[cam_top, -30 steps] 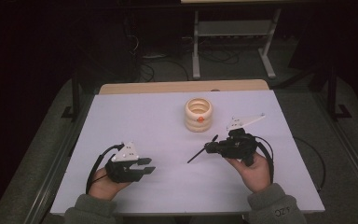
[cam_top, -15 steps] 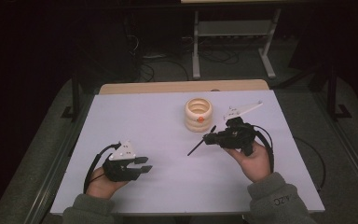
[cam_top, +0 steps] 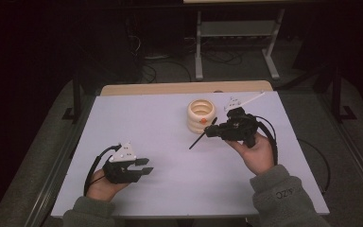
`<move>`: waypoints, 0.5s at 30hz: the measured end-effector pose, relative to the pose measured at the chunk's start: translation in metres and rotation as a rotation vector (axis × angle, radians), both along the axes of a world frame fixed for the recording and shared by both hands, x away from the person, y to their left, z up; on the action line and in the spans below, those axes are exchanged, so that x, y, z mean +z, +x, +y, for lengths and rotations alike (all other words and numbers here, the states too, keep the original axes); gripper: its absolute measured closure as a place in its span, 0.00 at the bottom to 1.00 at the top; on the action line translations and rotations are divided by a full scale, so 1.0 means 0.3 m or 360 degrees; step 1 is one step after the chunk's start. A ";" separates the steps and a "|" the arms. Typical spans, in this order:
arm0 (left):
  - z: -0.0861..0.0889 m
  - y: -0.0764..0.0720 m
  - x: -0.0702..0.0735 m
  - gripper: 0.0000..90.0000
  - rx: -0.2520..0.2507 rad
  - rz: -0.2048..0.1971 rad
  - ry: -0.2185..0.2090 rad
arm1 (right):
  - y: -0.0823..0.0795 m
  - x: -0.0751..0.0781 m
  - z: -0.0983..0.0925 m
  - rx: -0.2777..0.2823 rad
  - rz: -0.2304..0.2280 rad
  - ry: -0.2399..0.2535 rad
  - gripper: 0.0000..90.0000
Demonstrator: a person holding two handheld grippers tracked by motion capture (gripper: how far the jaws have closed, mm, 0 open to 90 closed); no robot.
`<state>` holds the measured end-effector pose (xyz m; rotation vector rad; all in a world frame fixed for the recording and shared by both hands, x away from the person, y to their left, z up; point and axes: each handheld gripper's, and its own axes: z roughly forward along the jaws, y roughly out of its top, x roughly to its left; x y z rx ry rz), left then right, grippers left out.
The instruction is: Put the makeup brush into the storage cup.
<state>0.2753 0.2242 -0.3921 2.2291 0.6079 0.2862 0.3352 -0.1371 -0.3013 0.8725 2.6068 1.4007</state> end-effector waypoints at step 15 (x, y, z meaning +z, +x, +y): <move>-0.002 -0.001 0.002 0.69 -0.0010 -0.0002 0.0011 | 0.052 0.092 0.009 -0.0043 -0.0038 -0.0025 0.94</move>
